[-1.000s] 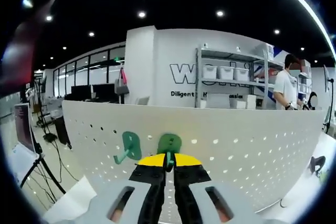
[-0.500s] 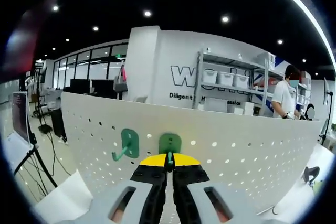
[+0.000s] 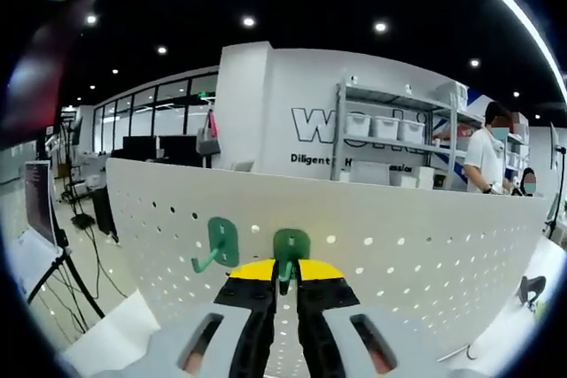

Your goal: Insert the hook assembly into the mounting plate slot until the hook locks in place.

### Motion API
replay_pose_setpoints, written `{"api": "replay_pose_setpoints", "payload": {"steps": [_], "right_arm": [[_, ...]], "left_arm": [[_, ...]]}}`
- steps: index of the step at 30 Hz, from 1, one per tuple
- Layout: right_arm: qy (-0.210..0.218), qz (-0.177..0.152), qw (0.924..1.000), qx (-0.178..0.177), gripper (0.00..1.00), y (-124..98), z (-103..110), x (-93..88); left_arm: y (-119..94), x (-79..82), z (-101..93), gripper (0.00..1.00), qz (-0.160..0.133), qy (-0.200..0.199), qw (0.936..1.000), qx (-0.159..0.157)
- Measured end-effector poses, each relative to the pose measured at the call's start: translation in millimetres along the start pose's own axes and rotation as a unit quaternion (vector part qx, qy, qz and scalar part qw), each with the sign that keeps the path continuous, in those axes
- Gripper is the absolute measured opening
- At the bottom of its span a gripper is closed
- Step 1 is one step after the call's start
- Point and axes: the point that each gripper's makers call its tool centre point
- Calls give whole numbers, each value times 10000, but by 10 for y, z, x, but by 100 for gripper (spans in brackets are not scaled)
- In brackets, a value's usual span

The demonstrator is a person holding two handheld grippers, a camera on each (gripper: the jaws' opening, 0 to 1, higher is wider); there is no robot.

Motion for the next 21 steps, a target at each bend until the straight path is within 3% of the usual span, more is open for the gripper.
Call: {"api": "replay_pose_setpoints", "payload": {"steps": [9,21], "right_arm": [[-124,-85,9999,79,16,-56,38,37],[-120,-53,9994,330,15,-327,56,0]], "left_arm": [[-6,18,10,96,-23,-12,10000,18],[-27,122,-80,100,7,61,10000,-33]]}}
Point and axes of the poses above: the point that each gripper's makers call its tool centre point, and the gripper's own axes: y roughly forward along the fingers, z roughly to its left, x roughly out of its top, and after that the axes turned 1 degree about y, right-handed
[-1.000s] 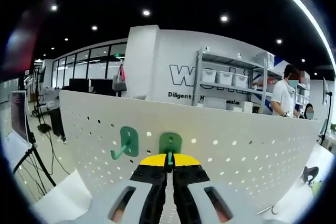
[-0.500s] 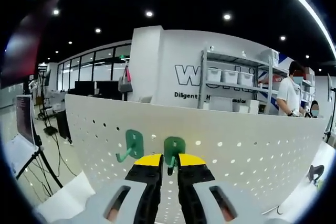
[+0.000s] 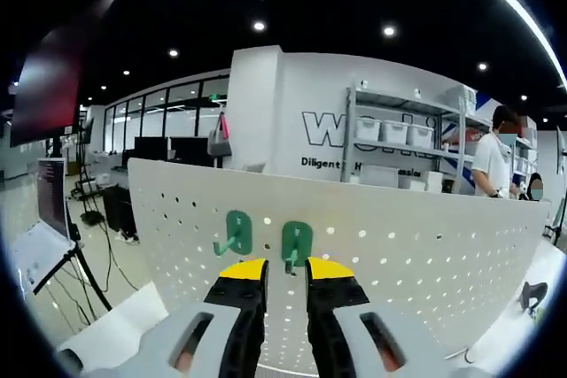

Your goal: Insert the hook assembly into the mounting plate slot until the hook locks in place.

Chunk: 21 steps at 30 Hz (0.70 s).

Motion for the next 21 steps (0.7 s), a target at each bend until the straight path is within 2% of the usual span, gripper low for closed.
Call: {"api": "replay_pose_setpoints", "payload": {"steps": [3,9,14,16,21], "right_arm": [[-30,-184,9998,67,15,-155,0,81],[-2,-246,9997,80,15,-408,-107,52],[23,-230,9997,112,15,-581,-189,-63],[99,-176,9995,244,14,-630,-195,-127],[-11,-125,9989,450,14,-774,-235,-252]], "left_arm": [[-25,49,-16,99,-30,12,10000,-39],[-57,92,-73,99,-2,52,9999,-92],[-12,53,-176,98,130,145,9996,-213],[9,33,-197,97,208,143,9995,-189],[104,18,-267,93,149,136,9997,-105]]}}
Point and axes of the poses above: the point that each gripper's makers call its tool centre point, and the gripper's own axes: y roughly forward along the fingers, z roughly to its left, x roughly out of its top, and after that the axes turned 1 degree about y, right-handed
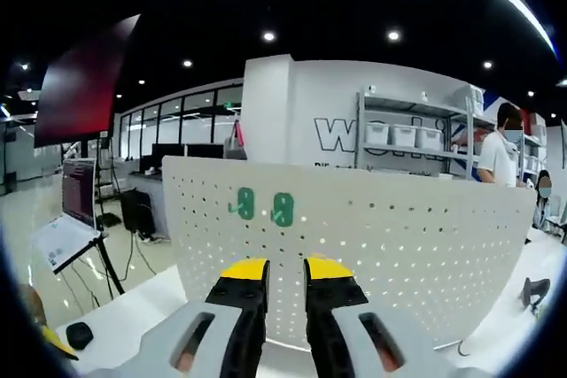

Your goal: Insert the hook assembly into the mounting plate slot until the hook locks in place.

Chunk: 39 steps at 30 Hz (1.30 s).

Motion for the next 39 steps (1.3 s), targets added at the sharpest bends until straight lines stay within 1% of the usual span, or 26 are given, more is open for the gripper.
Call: {"api": "replay_pose_setpoints", "payload": {"steps": [2,7,8,12,13,15,16,17,18,19,20,22,23,25,28,29,30,33,34,37,39], "right_arm": [[47,-27,9999,98,14,-51,-6,-22],[-25,-18,9996,278,15,-175,-47,-111],[36,-18,9994,357,15,-204,-46,-132],[21,-48,9991,410,15,-258,-107,-190],[66,-20,9987,503,15,-267,-112,-219],[114,-26,9984,556,15,-306,-130,-251],[116,-32,9983,578,15,-313,-129,-255],[117,-51,9979,641,16,-334,-127,-273],[110,-31,9977,666,17,-340,-131,-293],[127,19,9977,659,18,-365,-155,-323],[148,-2,9978,646,18,-385,-178,-330],[231,-82,9974,684,18,-404,-210,-339],[206,-14,9972,715,19,-417,-223,-377],[257,10,9969,737,20,-450,-268,-417],[256,-2,9966,782,25,-509,-337,-466],[249,-9,9966,791,27,-526,-359,-481],[259,-20,9966,786,27,-549,-396,-500],[344,-6,9959,836,28,-592,-457,-557],[332,60,9959,837,28,-612,-490,-600],[337,60,9960,824,28,-662,-553,-661],[353,120,9959,826,28,-690,-586,-715]], "left_arm": [[53,-25,-16,93,41,-49,10000,50],[155,-49,-57,91,124,-37,9998,136],[169,-54,-64,91,139,-37,9998,151],[259,-102,-71,89,212,-50,9995,214],[276,-110,-74,89,228,-53,9995,212],[314,-118,-67,88,244,-47,9994,241],[330,-117,-63,86,240,-49,9994,247],[339,-105,-23,83,242,-1,9990,370],[346,-87,-3,80,215,81,9989,419],[369,-74,-5,79,180,113,9989,410],[387,-77,4,81,184,101,9989,411],[430,-115,26,83,322,61,9986,403],[448,-122,37,83,349,130,9984,425],[478,-131,50,84,380,147,9982,429],[511,-143,62,85,373,99,9983,427],[530,-165,67,85,417,94,9982,424],[540,-182,69,86,454,88,9980,420],[568,-251,90,86,543,133,9975,442],[572,-266,95,86,556,115,9974,444],[594,-312,105,85,600,70,9972,438],[615,-359,121,85,673,57,9967,445]]}}
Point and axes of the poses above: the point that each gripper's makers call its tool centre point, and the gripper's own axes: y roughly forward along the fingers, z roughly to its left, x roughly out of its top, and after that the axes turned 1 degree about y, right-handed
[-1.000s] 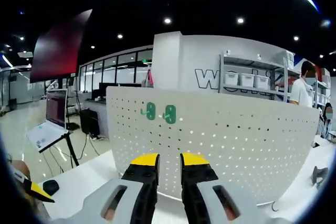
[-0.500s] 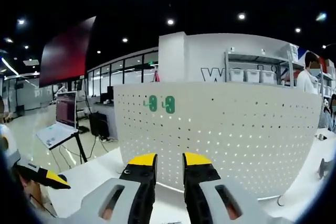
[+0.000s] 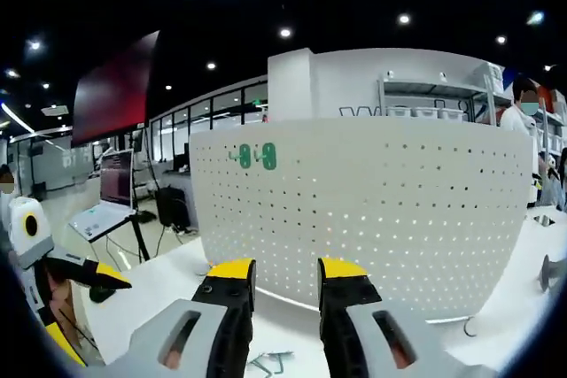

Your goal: Insert the hook assembly into the mounting plate slot until the hook locks in place.

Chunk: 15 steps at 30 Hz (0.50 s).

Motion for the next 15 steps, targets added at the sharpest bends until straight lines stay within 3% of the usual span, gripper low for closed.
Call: {"api": "replay_pose_setpoints", "payload": {"steps": [10,12,15], "right_arm": [[-70,151,9999,1,27,-144,-74,-207],[-14,152,9999,-2,27,-177,-88,-218],[0,142,9999,8,27,-209,-106,-234]], "left_arm": [[157,-85,30,75,141,95,9999,-9],[196,-111,19,76,204,-62,9997,-94],[252,-133,43,76,265,15,9996,-99]]}}
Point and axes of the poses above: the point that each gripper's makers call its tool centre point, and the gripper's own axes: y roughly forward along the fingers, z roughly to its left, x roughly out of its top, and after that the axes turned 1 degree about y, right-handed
